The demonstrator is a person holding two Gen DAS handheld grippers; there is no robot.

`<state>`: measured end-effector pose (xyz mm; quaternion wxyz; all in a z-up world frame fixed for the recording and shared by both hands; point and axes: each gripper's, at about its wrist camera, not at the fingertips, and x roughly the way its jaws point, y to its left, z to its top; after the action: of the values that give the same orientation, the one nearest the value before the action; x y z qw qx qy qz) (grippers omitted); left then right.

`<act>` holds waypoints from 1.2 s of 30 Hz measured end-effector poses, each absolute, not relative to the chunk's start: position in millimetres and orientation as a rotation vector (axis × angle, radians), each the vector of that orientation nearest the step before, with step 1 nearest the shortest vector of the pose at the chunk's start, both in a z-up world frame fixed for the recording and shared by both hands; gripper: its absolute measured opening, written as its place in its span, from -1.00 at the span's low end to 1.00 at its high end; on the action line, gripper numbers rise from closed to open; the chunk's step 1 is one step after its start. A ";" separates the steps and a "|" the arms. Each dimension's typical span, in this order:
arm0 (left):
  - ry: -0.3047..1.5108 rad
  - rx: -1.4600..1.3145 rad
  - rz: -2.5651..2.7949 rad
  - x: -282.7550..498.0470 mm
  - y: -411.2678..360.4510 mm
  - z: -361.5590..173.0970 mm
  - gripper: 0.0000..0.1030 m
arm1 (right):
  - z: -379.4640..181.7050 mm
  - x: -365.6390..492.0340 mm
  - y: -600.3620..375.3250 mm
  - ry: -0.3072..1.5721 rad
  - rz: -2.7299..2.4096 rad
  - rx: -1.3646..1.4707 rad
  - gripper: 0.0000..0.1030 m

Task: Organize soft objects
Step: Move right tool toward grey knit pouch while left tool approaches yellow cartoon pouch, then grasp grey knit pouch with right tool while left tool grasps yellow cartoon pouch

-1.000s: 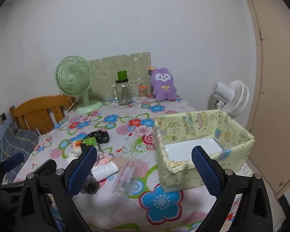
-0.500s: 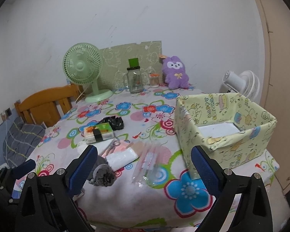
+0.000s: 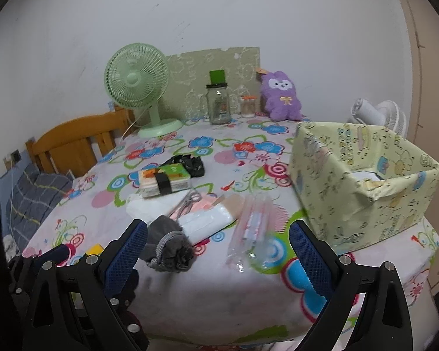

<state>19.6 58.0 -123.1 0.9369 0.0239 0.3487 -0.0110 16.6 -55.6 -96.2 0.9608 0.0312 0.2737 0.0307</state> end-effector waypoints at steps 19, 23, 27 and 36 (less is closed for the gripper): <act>0.768 0.012 -0.073 42.8 76.8 -142.6 0.58 | -122.1 46.9 -23.2 0.660 0.118 0.035 0.82; 0.773 0.013 -0.061 48.7 78.9 -141.8 0.58 | -126.7 53.9 -14.8 0.687 0.127 0.011 0.74; 0.767 0.037 -0.062 52.6 77.9 -139.6 0.58 | -131.4 60.0 -6.4 0.718 0.147 -0.015 0.65; 0.783 0.050 -0.079 62.9 75.4 -139.6 0.57 | -138.0 72.8 -2.0 0.787 0.170 0.029 0.19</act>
<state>62.9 75.4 -139.6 0.9233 0.0246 0.3814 -0.0386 72.8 -2.0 -138.0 0.9200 0.0141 0.3829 0.0828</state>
